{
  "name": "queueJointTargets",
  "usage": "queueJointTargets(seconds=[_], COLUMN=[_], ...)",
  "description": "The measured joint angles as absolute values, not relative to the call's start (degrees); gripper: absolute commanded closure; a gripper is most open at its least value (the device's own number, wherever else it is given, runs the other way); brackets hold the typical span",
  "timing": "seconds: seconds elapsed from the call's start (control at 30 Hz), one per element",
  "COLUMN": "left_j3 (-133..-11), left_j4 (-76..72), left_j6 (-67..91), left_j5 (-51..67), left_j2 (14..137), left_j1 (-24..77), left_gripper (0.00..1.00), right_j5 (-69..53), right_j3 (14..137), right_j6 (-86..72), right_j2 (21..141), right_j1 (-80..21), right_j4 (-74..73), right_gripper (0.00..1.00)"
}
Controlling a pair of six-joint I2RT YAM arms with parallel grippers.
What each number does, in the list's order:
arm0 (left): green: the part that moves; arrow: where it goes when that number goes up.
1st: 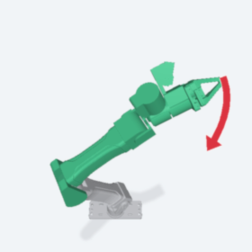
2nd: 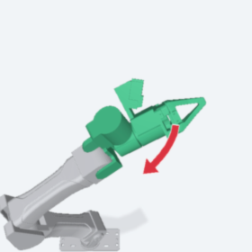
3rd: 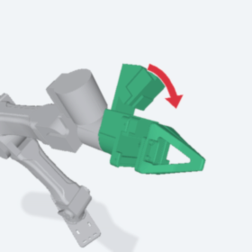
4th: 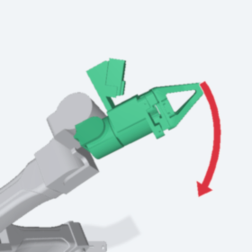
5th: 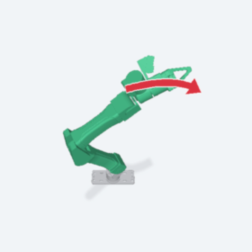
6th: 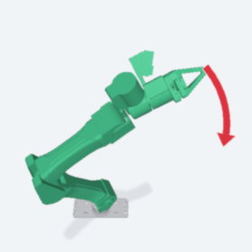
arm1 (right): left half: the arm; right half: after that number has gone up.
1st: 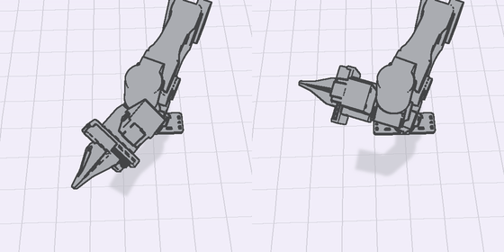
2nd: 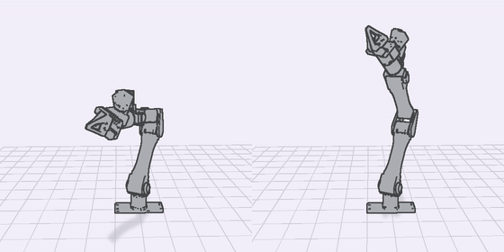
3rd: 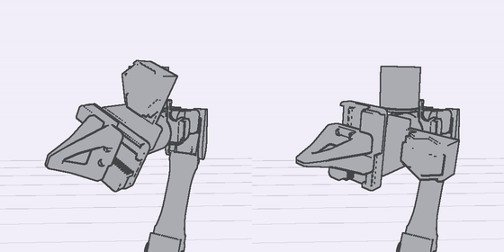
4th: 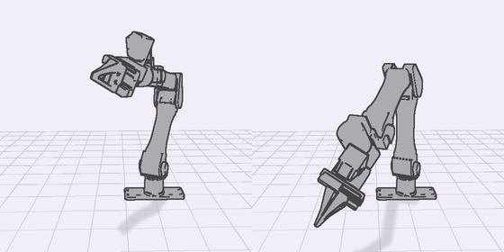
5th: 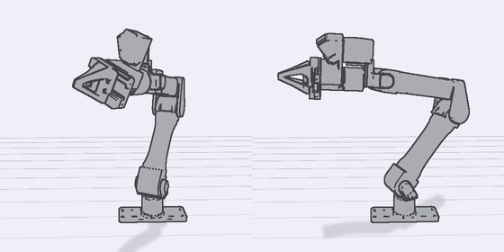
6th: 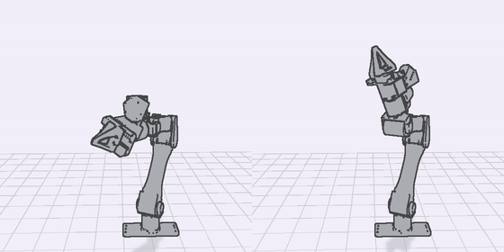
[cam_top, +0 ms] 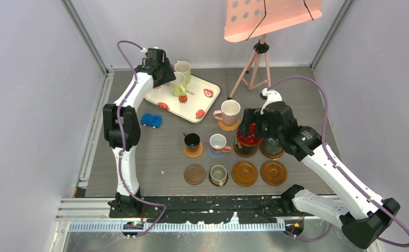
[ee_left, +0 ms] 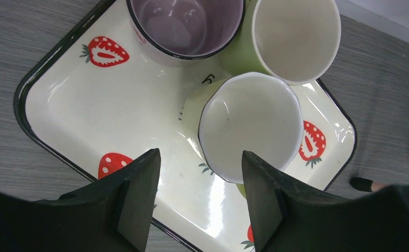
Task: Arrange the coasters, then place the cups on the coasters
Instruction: Pick up the cup from the tray.
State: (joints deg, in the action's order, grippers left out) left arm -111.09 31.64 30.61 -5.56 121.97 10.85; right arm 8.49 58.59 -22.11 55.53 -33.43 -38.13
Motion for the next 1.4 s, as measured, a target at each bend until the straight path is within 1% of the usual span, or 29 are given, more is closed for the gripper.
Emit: queueJointTargets(seconds=[0.13,0.3,0.43,0.5,0.67,0.8,1.07,1.4], left_j3=[-111.22,-111.22,-111.22,-111.22,-111.07,-107.98,-103.85,-94.72], left_j4=[31.44,31.27,30.74,30.65,30.83,31.11,35.42,39.22], left_j6=[31.11,31.27,31.31,31.09,30.65,29.63,26.92,23.97], left_j5=[-4.27,-3.33,-2.48,-2.02,-1.89,-2.42,-3.31,-4.32], left_j2=[123.26,125.23,126.02,126.04,126.02,124.62,117.80,98.06], left_j1=[10.76,10.76,10.74,10.74,10.74,10.74,10.74,11.09], left_gripper=[0.42,0.47,0.56,0.63,0.84,1.00,1.00,1.00], right_j5=[8.56,8.75,8.91,8.93,8.93,8.91,8.21,7.53], right_j3=[58.59,58.61,58.63,58.63,58.63,58.63,58.39,55.35], right_j6=[-21.69,-21.10,-21.04,-21.04,-21.04,-21.04,-21.12,-21.28], right_j2=[55.64,56.34,56.55,56.58,56.62,56.62,54.98,48.10], right_j1=[-33.43,-33.43,-33.43,-33.43,-33.43,-33.43,-33.43,-33.43], right_j4=[-38.28,-38.33,-38.65,-38.68,-38.65,-38.65,-38.61,-39.51], right_gripper=[0.04,0.04,0.04,0.04,0.04,0.04,0.04,0.04])
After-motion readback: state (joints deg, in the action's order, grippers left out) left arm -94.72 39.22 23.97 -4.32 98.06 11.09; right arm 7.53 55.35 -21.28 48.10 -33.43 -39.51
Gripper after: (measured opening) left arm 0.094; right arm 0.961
